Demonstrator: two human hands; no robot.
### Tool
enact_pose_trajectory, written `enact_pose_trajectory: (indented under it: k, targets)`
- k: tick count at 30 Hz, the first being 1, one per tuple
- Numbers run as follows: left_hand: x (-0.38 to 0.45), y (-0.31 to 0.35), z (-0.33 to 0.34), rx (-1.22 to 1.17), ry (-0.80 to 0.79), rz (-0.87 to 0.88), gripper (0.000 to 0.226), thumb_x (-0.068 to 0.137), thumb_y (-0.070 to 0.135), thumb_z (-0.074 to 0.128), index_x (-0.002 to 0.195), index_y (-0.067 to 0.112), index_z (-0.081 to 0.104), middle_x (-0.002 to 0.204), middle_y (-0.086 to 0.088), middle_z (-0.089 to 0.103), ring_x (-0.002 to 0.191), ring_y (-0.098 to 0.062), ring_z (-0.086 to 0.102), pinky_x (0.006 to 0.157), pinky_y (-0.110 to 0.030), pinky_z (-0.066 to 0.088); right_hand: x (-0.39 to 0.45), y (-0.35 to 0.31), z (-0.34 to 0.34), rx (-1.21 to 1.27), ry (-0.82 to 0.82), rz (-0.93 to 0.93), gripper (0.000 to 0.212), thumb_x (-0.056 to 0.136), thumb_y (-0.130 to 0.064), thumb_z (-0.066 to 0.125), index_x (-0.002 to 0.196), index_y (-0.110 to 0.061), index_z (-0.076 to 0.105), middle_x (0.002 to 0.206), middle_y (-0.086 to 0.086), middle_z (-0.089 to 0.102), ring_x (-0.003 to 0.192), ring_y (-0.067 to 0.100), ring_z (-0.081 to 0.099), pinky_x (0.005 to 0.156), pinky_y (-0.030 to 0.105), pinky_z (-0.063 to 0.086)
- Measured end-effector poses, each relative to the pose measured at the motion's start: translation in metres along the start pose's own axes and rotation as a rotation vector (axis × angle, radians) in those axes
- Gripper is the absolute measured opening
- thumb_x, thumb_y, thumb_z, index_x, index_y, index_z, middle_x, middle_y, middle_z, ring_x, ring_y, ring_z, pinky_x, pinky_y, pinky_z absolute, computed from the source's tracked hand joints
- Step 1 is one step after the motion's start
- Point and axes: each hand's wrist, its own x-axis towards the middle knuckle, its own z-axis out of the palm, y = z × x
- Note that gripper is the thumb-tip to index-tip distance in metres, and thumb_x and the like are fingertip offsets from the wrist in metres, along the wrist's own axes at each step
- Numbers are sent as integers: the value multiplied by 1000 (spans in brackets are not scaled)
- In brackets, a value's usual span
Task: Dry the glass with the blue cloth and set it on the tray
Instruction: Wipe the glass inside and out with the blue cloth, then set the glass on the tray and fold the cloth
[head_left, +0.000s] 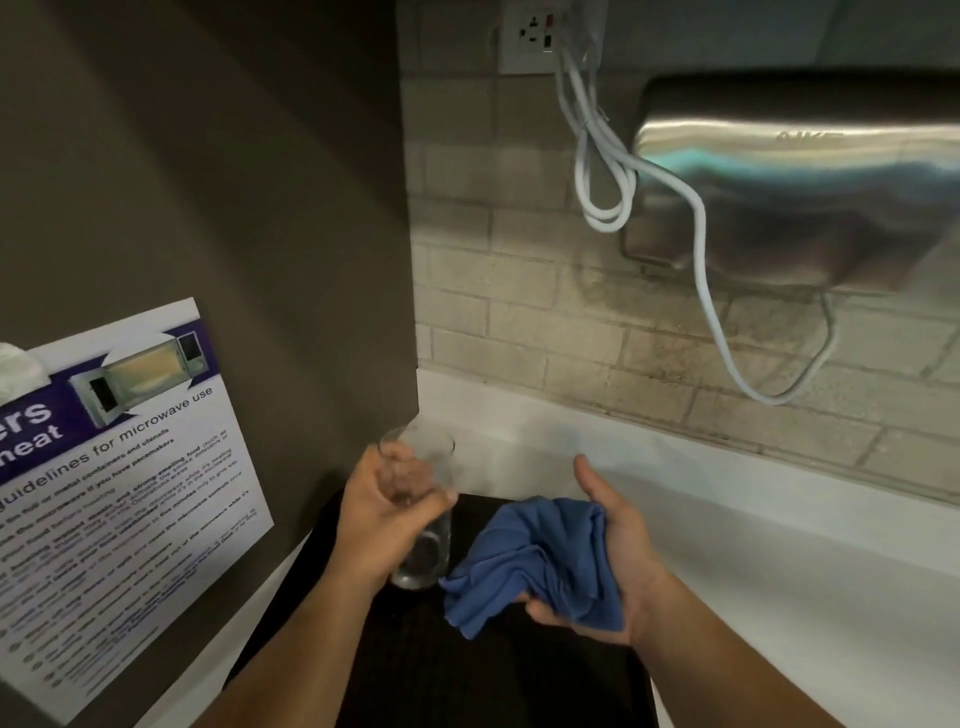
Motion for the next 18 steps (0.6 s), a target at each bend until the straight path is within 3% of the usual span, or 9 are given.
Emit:
enact_pose_trajectory:
  k: [2, 4, 6, 9, 11, 14, 16, 18]
  targets:
    - [-6, -19, -8, 43, -31, -73, 56, 69, -15, 89, 109, 11, 61, 101, -10, 76, 106, -33, 74, 98, -40, 58, -6, -10, -7, -67, -41, -14, 99, 66, -86, 45, 105, 1, 71, 89, 22, 70, 73, 32, 69, 55, 37, 58]
    - [-13, -35, -14, 50, -58, -141, 64, 54, -6, 96, 105, 15, 63, 96, -7, 81, 104, -26, 76, 107, -53, 55, -11, -18, -12, -103, -75, -34, 100, 67, -86, 42, 107, 1, 71, 96, 23, 71, 79, 34, 71, 59, 41, 61]
    - [-18, -45, -18, 47, -68, -174, 72, 38, 14, 96, 104, 18, 66, 103, 2, 82, 107, -23, 77, 109, -56, 53, -15, -26, -13, -130, -94, -46, 99, 66, -86, 41, 104, 0, 74, 97, 23, 72, 81, 34, 71, 63, 45, 59]
    - [-18, -52, -20, 61, -110, -177, 76, 41, 6, 101, 109, 18, 69, 108, 0, 82, 109, -20, 77, 109, -57, 54, -17, -33, -13, -171, -95, -53, 98, 65, -85, 39, 98, -1, 76, 94, 21, 73, 82, 34, 72, 66, 47, 58]
    - [-17, -53, -23, 68, -179, -170, 90, 35, 16, 108, 115, 19, 67, 111, -3, 81, 112, -19, 75, 109, -54, 55, -18, -35, -10, -180, -113, -46, 100, 65, -87, 37, 99, 0, 76, 94, 22, 73, 82, 35, 71, 63, 48, 59]
    - [-14, -40, -29, 20, -280, -146, 121, 19, 55, 105, 126, 21, 60, 126, -7, 74, 125, -21, 68, 104, -35, 56, -18, -39, -7, -238, -114, -24, 106, 65, -91, 31, 98, -1, 76, 96, 23, 73, 84, 37, 71, 65, 49, 59]
    - [-8, -18, -29, 13, -305, -75, 117, 28, 71, 98, 127, 22, 60, 132, -6, 71, 128, -21, 66, 100, -25, 55, -17, -42, -5, -281, -112, -5, 110, 62, -94, 29, 97, -1, 77, 99, 24, 73, 87, 38, 71, 71, 51, 57]
    - [0, 9, -24, 151, -310, 56, 101, 41, 79, 91, 124, 27, 64, 132, 2, 71, 128, -13, 65, 108, -28, 51, -16, -45, -2, -318, -98, 6, 113, 60, -95, 27, 97, -1, 77, 101, 25, 73, 89, 38, 72, 73, 52, 56]
